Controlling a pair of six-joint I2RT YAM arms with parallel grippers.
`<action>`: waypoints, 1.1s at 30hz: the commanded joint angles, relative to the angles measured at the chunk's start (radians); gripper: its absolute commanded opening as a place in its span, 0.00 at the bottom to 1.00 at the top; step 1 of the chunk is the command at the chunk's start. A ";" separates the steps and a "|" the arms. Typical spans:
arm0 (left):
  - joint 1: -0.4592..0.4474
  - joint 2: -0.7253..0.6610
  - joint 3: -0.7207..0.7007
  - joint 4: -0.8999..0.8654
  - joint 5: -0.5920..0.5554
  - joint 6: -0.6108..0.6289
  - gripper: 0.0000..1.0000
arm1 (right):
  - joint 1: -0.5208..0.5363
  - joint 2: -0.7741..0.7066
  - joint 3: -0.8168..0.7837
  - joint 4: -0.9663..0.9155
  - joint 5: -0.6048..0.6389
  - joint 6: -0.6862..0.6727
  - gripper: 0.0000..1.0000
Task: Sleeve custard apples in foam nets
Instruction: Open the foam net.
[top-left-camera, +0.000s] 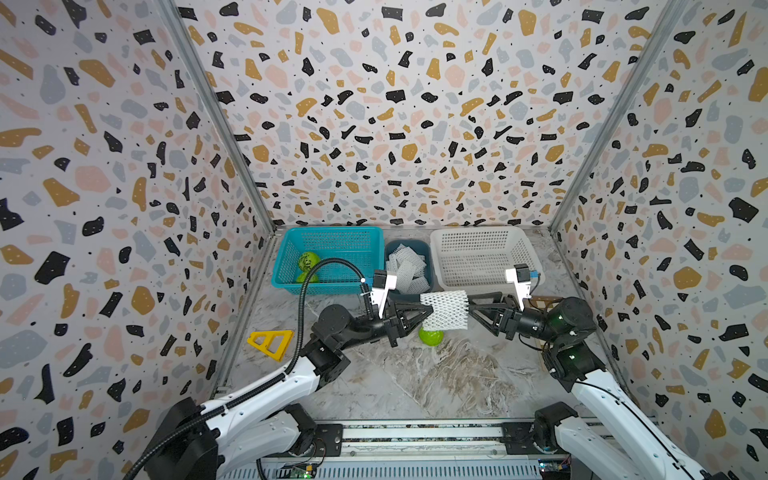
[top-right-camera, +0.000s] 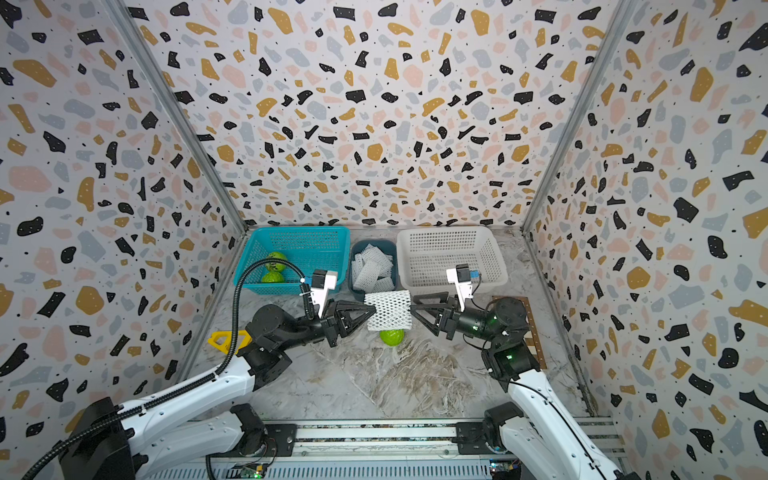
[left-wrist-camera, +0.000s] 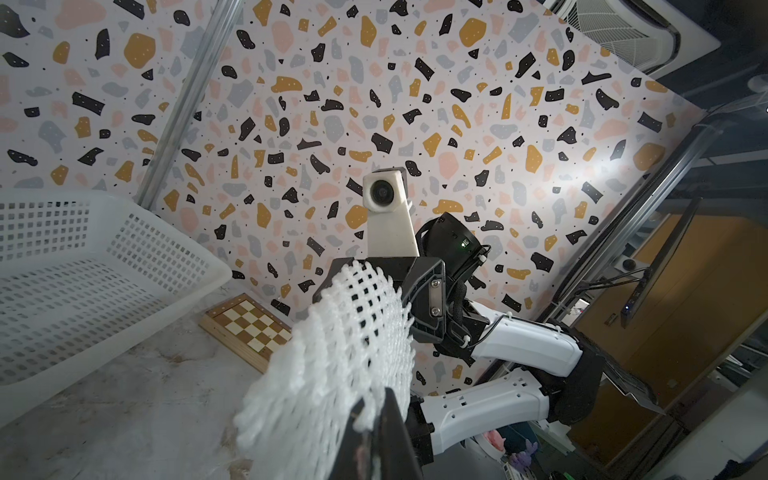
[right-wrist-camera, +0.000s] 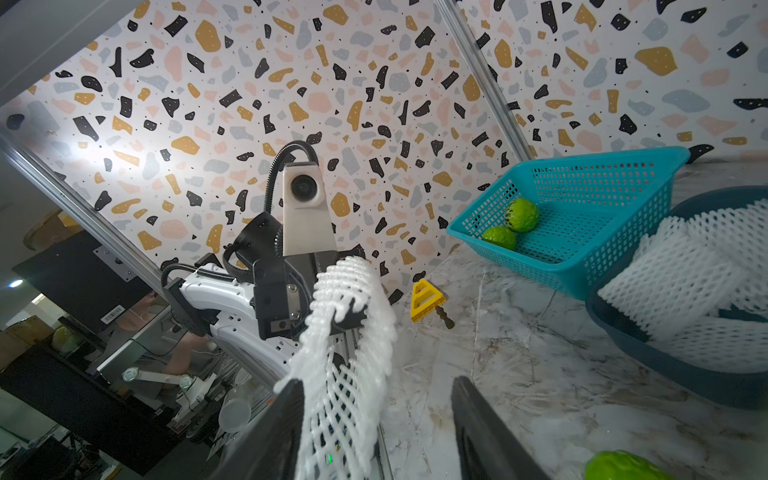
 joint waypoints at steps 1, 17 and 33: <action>-0.002 0.002 0.017 0.046 0.020 0.020 0.00 | 0.006 -0.006 0.041 -0.037 -0.005 -0.037 0.57; -0.002 0.074 0.087 -0.017 0.089 -0.030 0.06 | 0.111 0.044 0.113 -0.170 0.043 -0.177 0.12; -0.003 0.158 0.200 -0.290 0.210 -0.038 0.35 | 0.119 0.040 0.170 -0.324 0.129 -0.287 0.00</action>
